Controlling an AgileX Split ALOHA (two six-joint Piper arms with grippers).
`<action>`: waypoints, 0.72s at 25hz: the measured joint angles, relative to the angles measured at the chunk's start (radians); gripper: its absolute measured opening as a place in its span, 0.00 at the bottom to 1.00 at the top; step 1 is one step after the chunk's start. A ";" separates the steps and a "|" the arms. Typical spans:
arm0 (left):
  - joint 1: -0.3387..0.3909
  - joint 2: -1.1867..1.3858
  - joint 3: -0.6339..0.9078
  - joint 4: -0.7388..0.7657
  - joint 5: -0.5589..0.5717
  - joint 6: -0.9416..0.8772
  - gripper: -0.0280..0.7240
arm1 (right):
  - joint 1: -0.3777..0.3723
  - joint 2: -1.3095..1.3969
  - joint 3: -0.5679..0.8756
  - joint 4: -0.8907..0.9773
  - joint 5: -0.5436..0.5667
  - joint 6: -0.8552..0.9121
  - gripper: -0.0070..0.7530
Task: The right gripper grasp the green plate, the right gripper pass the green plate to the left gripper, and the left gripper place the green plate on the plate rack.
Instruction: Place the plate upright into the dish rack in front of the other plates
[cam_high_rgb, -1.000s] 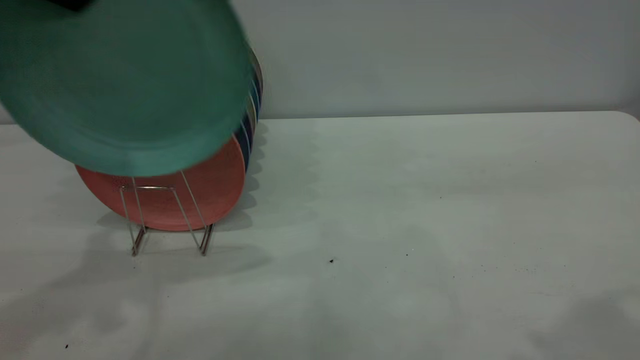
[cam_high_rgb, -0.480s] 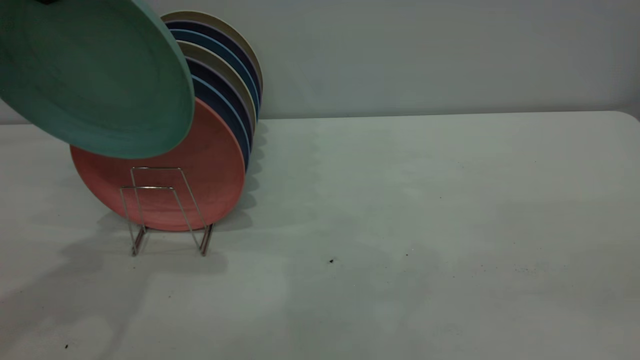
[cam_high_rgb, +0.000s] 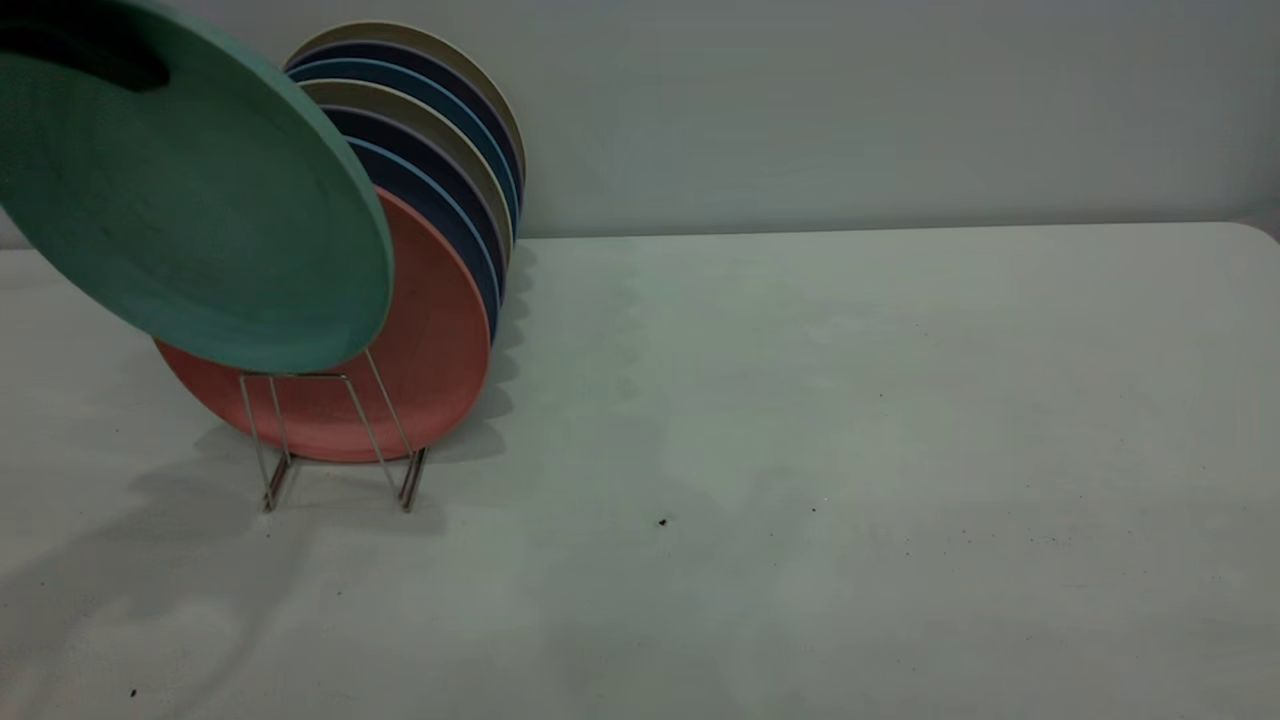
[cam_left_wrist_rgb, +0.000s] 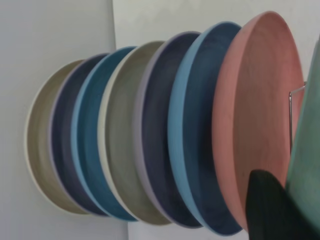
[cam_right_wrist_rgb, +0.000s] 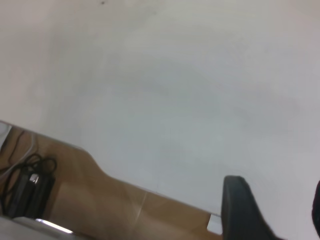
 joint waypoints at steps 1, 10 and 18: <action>0.000 0.007 0.000 -0.007 -0.002 0.002 0.17 | 0.000 -0.015 0.007 0.000 0.000 0.001 0.49; 0.000 0.016 0.000 -0.034 -0.027 0.003 0.17 | 0.000 -0.062 0.026 -0.012 -0.021 0.002 0.49; 0.000 0.019 0.000 -0.034 -0.056 0.005 0.17 | 0.000 -0.062 0.026 -0.029 -0.030 0.015 0.49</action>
